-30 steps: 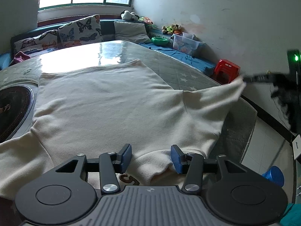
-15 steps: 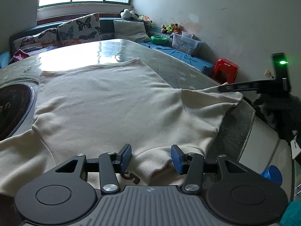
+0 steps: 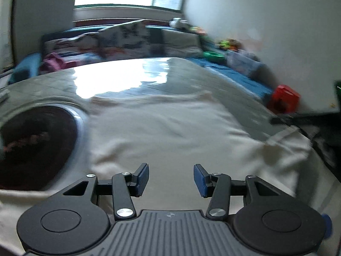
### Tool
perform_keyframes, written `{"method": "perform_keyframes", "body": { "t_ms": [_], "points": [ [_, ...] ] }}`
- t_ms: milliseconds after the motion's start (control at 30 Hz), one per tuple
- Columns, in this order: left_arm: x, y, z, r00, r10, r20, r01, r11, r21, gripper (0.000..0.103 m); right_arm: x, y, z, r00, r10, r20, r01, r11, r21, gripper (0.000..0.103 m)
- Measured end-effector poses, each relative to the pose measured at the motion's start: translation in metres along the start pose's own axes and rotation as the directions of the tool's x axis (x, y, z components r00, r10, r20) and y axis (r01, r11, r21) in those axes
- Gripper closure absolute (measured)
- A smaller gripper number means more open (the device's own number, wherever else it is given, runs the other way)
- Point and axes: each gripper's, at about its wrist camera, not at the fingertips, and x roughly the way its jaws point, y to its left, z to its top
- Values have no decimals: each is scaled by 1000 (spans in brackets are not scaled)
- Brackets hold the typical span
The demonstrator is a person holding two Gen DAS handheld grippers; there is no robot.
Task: Fold clothes
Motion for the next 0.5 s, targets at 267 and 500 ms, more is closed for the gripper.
{"method": "perform_keyframes", "body": {
  "t_ms": [267,500],
  "points": [
    [37,42,45,982,185,29,-184,982,-44,53,51,38,45,993,112,-49,-115,991,-68,62],
    [79,73,71,961,277,2,-276,958,-80,53,95,54,72,992,108,-71,-115,989,-99,63]
  ]
}}
